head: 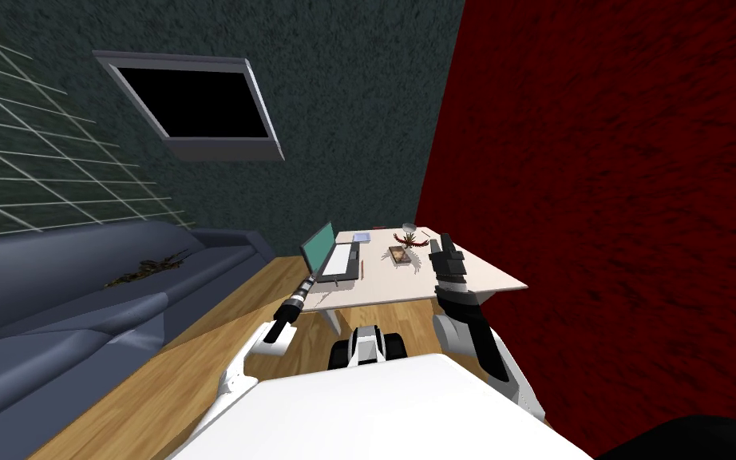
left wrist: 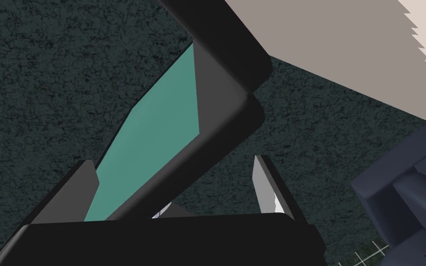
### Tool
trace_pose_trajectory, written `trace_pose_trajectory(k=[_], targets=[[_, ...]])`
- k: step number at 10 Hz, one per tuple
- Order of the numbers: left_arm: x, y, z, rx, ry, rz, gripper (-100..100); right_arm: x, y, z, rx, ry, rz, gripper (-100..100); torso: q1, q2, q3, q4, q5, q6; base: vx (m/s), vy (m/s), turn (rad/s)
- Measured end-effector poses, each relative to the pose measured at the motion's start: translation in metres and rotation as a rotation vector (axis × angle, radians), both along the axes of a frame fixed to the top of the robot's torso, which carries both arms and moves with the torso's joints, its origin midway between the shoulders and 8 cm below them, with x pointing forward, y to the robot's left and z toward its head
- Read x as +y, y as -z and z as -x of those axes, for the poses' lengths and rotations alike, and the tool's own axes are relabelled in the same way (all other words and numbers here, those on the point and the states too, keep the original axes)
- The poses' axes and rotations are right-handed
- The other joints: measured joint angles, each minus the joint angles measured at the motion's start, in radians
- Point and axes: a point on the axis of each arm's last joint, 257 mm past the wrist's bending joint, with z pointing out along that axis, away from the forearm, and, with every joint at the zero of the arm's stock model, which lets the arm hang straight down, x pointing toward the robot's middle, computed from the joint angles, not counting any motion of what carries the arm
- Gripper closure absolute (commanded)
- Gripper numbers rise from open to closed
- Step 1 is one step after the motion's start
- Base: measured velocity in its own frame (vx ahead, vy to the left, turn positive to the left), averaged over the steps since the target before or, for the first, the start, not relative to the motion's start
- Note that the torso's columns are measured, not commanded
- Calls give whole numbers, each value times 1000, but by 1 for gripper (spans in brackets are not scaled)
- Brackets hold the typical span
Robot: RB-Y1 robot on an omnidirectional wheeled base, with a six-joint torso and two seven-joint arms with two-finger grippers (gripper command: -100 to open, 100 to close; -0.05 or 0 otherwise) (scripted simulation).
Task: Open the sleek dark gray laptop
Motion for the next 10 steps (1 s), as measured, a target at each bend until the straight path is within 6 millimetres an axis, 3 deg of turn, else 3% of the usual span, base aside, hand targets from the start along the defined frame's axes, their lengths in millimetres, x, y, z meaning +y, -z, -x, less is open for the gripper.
trace_pose_trajectory(k=[1,10], targets=[[0,0,0,0,0,0,100,0,0,0,0,0,0,0,0,0,0,0,0,0,0,0,0],[14,-1,11,-4,38,-325,100,0,0,0,0,0,0,0,1,-2,-1,0,0,0,25,-59,33]])
